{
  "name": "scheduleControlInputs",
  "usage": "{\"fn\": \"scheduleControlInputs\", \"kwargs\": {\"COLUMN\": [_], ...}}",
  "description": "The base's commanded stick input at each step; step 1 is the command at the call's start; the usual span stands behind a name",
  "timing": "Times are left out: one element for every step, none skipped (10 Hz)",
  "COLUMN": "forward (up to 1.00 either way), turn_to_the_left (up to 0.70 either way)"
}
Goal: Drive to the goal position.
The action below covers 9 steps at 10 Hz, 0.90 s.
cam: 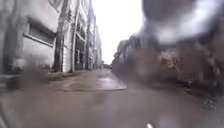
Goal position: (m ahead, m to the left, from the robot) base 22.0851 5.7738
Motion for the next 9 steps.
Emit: {"fn": "scheduleControlInputs", "kwargs": {"forward": [0.50,0.50,0.50,0.50,0.50,0.50,0.50,0.50,0.50], "turn_to_the_left": [0.02,0.02,0.02,0.02,0.02,0.02,0.02,0.08,0.36]}}
